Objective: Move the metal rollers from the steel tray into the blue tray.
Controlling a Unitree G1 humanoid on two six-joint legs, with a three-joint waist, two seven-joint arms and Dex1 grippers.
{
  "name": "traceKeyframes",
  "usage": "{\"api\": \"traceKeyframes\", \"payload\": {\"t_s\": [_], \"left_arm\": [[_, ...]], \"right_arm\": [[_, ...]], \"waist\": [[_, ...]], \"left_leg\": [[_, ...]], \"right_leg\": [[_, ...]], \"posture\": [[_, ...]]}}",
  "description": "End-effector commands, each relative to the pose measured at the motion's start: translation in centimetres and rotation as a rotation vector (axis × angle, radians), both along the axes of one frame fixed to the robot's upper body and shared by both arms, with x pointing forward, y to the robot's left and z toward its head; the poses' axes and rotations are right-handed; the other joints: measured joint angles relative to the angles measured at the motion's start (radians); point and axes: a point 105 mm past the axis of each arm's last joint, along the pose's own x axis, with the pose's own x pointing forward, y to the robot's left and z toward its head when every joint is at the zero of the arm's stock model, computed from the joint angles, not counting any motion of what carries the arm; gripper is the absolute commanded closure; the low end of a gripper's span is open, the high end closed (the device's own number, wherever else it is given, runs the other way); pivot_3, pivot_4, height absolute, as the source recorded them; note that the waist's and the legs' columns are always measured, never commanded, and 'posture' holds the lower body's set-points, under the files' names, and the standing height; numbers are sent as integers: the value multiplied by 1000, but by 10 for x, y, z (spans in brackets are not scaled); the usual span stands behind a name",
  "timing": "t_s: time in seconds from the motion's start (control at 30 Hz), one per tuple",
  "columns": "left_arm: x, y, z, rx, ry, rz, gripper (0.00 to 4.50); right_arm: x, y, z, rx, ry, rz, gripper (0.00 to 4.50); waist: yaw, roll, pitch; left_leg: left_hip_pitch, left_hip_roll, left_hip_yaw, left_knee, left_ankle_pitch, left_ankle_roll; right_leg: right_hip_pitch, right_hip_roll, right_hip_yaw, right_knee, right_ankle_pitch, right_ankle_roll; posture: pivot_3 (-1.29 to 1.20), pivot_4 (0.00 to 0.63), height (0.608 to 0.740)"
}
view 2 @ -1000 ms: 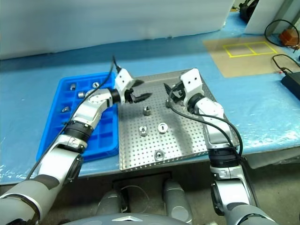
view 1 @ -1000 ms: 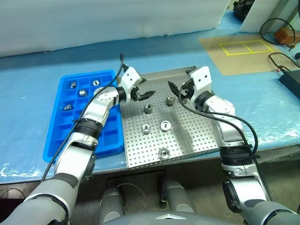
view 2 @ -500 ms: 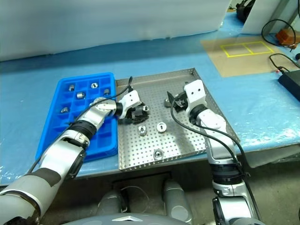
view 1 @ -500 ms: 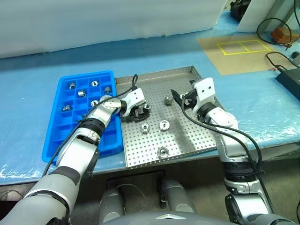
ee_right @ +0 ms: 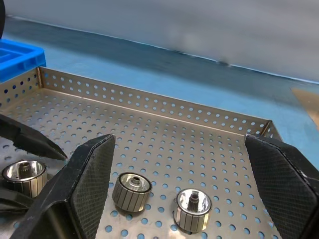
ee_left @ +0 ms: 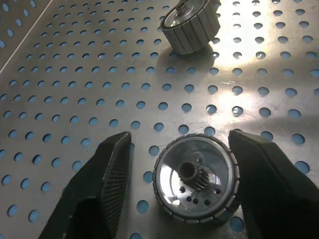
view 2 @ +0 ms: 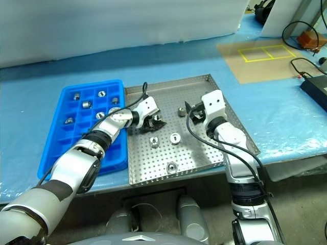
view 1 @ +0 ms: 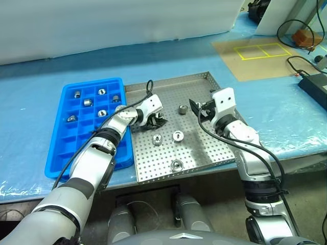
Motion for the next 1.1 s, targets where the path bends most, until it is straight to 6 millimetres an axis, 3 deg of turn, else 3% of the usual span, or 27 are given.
{"api": "traceKeyframes", "payload": {"t_s": [0.03, 0.17, 0.4, 0.47, 0.6, 0.67, 0.77, 0.97, 1.03, 1.1], "left_arm": [[-7, 16, -27, 79, 78, 27, 2513], [-25, 12, -28, 41, 130, -109, 2621], [-12, 19, -18, 17, 79, -16, 2621], [-4, 21, -5, -8, 22, 18, 2621], [5, 24, 63, -217, -99, 25, 2621], [3, 29, 87, -308, -114, 46, 2621], [-21, 45, 105, -361, -116, 26, 2621], [-76, 77, 107, -304, -40, 21, 2621], [-114, 93, 101, -243, -2, -39, 2621], [-135, 106, 102, -228, 12, -21, 2621]], "right_arm": [[-4, 4, 15, -2, -59, 11, 187], [-4, 9, 14, -2, -59, 26, 187], [-1, 12, 15, 2, -59, 33, 187], [-1, 15, 14, -2, -57, 46, 187], [-1, 22, 13, -2, -55, 71, 187], [0, 25, 16, 15, -54, 83, 187], [3, 38, 26, 43, -68, 132, 187], [3, 77, 34, -38, -103, 343, 187], [3, 102, 43, -22, -96, 493, 187], [0, 125, 51, -32, -99, 646, 187]], "waist": [[-5, 0, 0], [-21, 0, 0], [-26, 0, 0], [-25, 0, 0], [-32, 0, 2], [-34, 0, 2], [-43, 0, 3], [-43, 2, 7], [-42, 2, 11], [-42, 3, 13]], "left_leg": [[0, 0, 0, 0, 0, 0], [-1, 0, -1, 0, 0, 0], [0, 0, -1, -2, 0, 0], [0, 0, -1, -2, 0, 0], [-3, 1, -1, -2, 0, 0], [-7, 2, -1, -2, 0, 0], [-9, 3, 0, -4, 2, 3], [-5, 4, 1, -9, 2, 2], [-5, 5, 1, -9, 2, -2], [-4, 5, 0, -9, 1, -4]], "right_leg": [[0, 0, 0, 0, 0, 0], [0, 0, -1, -1, 0, 0], [0, 0, -2, -2, 0, 0], [0, 0, -2, -2, 0, 0], [-3, 0, -2, -2, 0, 0], [-6, 0, -2, -2, 0, 0], [-9, 0, -3, -2, 0, -1], [-9, 2, -4, 0, -3, -5], [-9, 2, -6, 1, -3, -5], [-9, 1, -5, 2, -3, -5]], "posture": [[-576, 150, 740], [-558, 150, 740], [-539, 150, 740], [-532, 150, 740], [-509, 150, 740], [-492, 150, 740], [-464, 150, 740], [-384, 150, 740], [-309, 150, 740], [-257, 150, 740]]}}
